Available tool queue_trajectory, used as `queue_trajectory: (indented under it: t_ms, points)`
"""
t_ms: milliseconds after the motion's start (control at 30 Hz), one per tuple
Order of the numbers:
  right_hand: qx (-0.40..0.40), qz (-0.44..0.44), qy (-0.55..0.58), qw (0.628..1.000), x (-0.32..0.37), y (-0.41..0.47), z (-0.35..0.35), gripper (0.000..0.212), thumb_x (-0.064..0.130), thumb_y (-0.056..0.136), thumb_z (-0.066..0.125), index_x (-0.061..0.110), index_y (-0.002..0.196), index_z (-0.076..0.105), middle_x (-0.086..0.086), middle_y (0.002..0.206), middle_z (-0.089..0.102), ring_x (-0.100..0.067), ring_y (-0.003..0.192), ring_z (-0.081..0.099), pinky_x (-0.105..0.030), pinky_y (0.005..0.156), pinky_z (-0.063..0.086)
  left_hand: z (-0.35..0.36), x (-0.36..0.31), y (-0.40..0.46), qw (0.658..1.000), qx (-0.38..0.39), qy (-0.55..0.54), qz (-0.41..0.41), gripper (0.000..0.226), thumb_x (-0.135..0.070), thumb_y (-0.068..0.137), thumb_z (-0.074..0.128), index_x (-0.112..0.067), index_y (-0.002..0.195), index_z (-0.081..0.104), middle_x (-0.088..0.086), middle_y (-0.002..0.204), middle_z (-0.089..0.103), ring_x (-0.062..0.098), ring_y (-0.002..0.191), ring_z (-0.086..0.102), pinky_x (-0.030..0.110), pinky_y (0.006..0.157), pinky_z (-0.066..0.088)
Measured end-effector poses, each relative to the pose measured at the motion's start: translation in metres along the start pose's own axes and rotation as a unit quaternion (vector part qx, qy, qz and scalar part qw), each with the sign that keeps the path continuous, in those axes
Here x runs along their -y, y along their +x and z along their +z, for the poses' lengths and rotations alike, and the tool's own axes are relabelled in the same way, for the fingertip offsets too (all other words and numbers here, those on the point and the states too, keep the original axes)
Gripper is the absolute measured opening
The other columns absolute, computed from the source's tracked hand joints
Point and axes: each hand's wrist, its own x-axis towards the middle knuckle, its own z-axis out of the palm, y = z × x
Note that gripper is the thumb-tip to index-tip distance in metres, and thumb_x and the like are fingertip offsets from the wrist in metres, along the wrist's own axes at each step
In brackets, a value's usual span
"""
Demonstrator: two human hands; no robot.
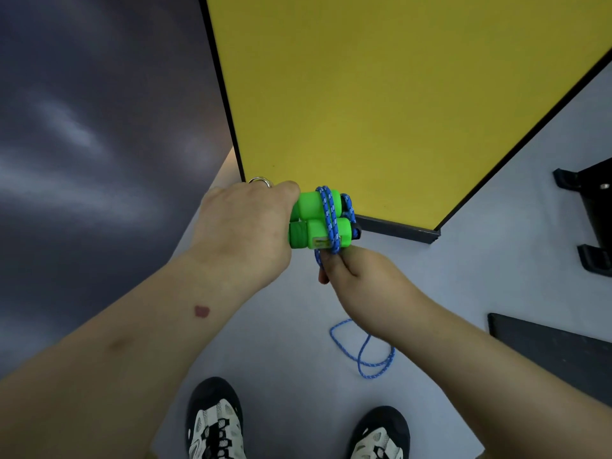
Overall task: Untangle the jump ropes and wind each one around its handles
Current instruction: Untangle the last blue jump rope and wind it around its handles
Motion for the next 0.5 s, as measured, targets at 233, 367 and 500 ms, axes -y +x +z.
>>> queue_trajectory:
  t_ms: [233, 367, 500]
  points:
    - [0.021, -0.046, -0.162, 0.985, 0.032, -0.026, -0.032, 0.030, 0.034, 0.099, 0.043, 0.014, 0.076, 0.045, -0.003, 0.069, 0.050, -0.021, 0.060, 0.046, -0.032, 0.051, 0.033, 0.002, 0.000, 0.000, 1.000, 0.001, 0.017, -0.014, 0.035, -0.013, 0.071, 0.061, -0.029, 0.096, 0.043, -0.006, 0.076, 0.035, 0.026, 0.073, 0.041, 0.035, 0.068, 0.026]
    - [0.038, -0.063, -0.177, 0.982, 0.052, -0.024, -0.066, 0.022, 0.031, 0.095, 0.052, 0.016, 0.084, 0.065, -0.003, 0.068, 0.055, -0.017, 0.056, 0.047, -0.028, 0.050, 0.036, 0.004, -0.002, -0.001, 1.000, 0.002, 0.016, -0.002, 0.032, -0.015, 0.075, 0.061, -0.029, 0.097, 0.042, -0.007, 0.074, 0.031, 0.025, 0.071, 0.040, 0.035, 0.068, 0.025]
    - [0.013, -0.086, -0.105, 0.991, 0.057, -0.005, -0.097, 0.010, 0.036, 0.088, 0.069, 0.029, 0.081, 0.074, 0.010, 0.068, 0.067, -0.007, 0.054, 0.055, -0.022, 0.048, 0.043, 0.003, -0.005, -0.001, 1.000, 0.002, 0.011, 0.014, 0.030, -0.014, 0.075, 0.061, -0.030, 0.095, 0.045, -0.007, 0.076, 0.039, 0.025, 0.072, 0.044, 0.035, 0.068, 0.026]
